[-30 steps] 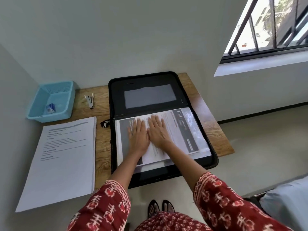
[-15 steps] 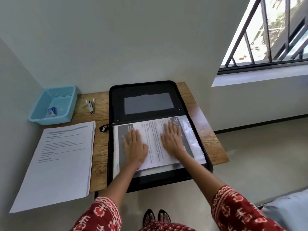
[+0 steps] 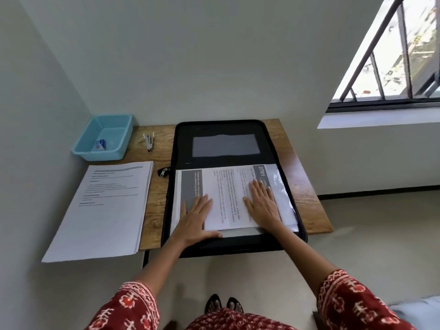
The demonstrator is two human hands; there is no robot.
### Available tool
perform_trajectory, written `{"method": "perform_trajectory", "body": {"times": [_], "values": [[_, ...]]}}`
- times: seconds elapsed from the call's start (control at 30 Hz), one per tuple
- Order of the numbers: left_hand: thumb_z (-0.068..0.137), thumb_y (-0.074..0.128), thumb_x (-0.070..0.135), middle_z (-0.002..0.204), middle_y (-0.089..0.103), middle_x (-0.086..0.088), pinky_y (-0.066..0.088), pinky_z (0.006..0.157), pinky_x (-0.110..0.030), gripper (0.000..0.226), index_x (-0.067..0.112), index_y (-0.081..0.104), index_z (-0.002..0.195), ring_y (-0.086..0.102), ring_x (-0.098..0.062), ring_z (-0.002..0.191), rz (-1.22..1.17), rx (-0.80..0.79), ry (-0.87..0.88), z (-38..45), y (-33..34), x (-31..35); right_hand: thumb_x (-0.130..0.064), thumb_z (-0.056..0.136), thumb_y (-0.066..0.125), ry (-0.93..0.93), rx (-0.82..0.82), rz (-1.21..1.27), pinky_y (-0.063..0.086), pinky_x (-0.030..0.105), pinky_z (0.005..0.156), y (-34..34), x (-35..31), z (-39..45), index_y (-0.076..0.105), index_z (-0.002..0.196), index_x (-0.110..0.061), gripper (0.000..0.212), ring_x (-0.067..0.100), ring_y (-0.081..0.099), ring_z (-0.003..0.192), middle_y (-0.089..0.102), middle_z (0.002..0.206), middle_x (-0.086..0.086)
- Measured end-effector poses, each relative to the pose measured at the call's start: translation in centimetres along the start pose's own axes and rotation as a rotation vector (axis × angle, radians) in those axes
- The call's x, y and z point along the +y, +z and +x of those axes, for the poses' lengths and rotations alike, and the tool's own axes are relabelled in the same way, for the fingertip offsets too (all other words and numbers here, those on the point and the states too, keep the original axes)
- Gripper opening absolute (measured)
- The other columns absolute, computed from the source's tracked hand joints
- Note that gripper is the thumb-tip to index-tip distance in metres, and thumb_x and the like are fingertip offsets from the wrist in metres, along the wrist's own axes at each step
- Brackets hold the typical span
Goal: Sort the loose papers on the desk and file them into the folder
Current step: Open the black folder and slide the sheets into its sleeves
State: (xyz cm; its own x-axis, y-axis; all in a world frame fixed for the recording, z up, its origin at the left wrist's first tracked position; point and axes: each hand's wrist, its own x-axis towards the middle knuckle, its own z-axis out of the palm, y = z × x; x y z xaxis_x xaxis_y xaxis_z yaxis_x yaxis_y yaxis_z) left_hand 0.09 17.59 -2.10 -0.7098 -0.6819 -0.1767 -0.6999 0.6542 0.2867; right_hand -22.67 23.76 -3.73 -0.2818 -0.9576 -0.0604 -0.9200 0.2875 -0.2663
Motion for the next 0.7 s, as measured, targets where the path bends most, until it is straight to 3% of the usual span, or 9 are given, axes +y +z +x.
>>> {"method": "perform_trajectory", "body": {"times": [0.1,0.17,0.3,0.4,0.47,0.5,0.57,0.63,0.7], "values": [[0.059,0.036,0.089,0.157,0.008,0.000,-0.004,0.116,-0.043,0.115,0.019,0.022,0.148,0.004,-0.016,0.146,-0.050,-0.012,0.065,-0.5,-1.2,0.3,-0.048,0.092,0.009,0.039,0.056,0.023,-0.002,0.037,0.117,-0.2,-1.2,0.0,0.016,0.151,-0.009,0.071,0.024,0.004,0.147,0.010,0.159,0.010],[0.078,0.049,0.070,0.155,0.021,-0.002,0.008,0.116,-0.035,0.087,0.017,0.032,0.145,0.015,-0.015,0.144,-0.030,-0.009,0.106,-0.5,-1.8,0.3,-0.046,0.098,0.015,0.052,0.092,0.047,0.004,0.039,0.118,-0.3,-1.7,0.0,0.026,0.147,-0.010,0.063,0.026,0.011,0.146,0.018,0.157,0.011],[0.087,0.056,0.052,0.150,0.033,-0.001,0.021,0.113,-0.028,0.067,0.016,0.040,0.141,0.027,-0.013,0.141,-0.030,-0.002,0.162,-0.2,-2.2,-0.2,-0.043,0.101,0.031,0.041,0.153,0.162,0.015,0.043,0.115,-0.9,-1.9,0.3,0.040,0.139,-0.012,0.051,0.028,0.025,0.142,0.033,0.151,0.011],[0.088,0.055,0.050,0.145,0.041,-0.001,0.029,0.109,-0.029,0.059,0.016,0.049,0.136,0.037,-0.013,0.135,-0.057,0.057,0.165,-0.2,-2.6,-0.5,-0.060,0.092,0.016,-0.003,0.164,0.222,0.021,0.043,0.113,-1.7,-1.8,0.6,0.047,0.136,-0.013,0.071,0.026,0.032,0.139,0.040,0.148,0.010],[0.093,0.045,0.046,0.129,0.059,-0.005,0.046,0.095,-0.032,0.047,0.014,0.063,0.121,0.056,-0.017,0.118,-0.033,0.114,0.204,-0.3,-3.3,-0.3,-0.065,0.087,0.011,-0.043,0.181,0.249,0.027,0.040,0.110,-2.3,-1.9,0.8,0.052,0.131,-0.011,0.081,0.025,0.043,0.133,0.050,0.140,0.011],[0.095,0.039,0.043,0.110,0.069,-0.006,0.054,0.078,-0.032,0.045,0.012,0.069,0.106,0.065,-0.018,0.099,0.013,0.170,0.248,-0.2,-3.8,0.0,-0.066,0.087,0.010,-0.063,0.202,0.274,0.031,0.039,0.106,-2.9,-2.0,0.9,0.056,0.127,-0.010,0.083,0.026,0.051,0.125,0.057,0.132,0.011],[0.091,0.048,0.027,0.074,0.070,-0.001,0.052,0.049,-0.023,0.027,0.012,0.068,0.081,0.066,-0.015,0.063,0.098,0.290,0.325,0.4,-4.3,0.0,-0.070,0.089,0.008,-0.111,0.259,0.351,0.044,0.037,0.093,-4.4,-2.4,1.4,0.062,0.117,-0.008,0.087,0.025,0.067,0.096,0.071,0.104,0.011],[0.075,0.069,0.009,0.066,0.065,0.001,0.045,0.044,-0.017,0.006,0.013,0.065,0.077,0.061,-0.012,0.053,0.157,0.349,0.365,1.3,-5.6,0.2,-0.070,0.089,0.009,-0.143,0.327,0.403,0.048,0.032,0.073,-7.0,-3.0,1.9,0.065,0.111,-0.008,0.086,0.025,0.069,0.076,0.072,0.081,0.008],[0.076,0.065,0.009,0.068,0.064,-0.001,0.044,0.044,-0.020,0.006,0.012,0.063,0.080,0.060,-0.015,0.053,0.153,0.436,0.338,2.8,-7.4,-0.2,-0.069,0.085,0.021,-0.183,0.369,0.352,0.042,0.027,0.066,-10.0,-3.7,2.8,0.064,0.111,-0.012,0.076,0.026,0.069,0.079,0.072,0.079,0.005]]}}
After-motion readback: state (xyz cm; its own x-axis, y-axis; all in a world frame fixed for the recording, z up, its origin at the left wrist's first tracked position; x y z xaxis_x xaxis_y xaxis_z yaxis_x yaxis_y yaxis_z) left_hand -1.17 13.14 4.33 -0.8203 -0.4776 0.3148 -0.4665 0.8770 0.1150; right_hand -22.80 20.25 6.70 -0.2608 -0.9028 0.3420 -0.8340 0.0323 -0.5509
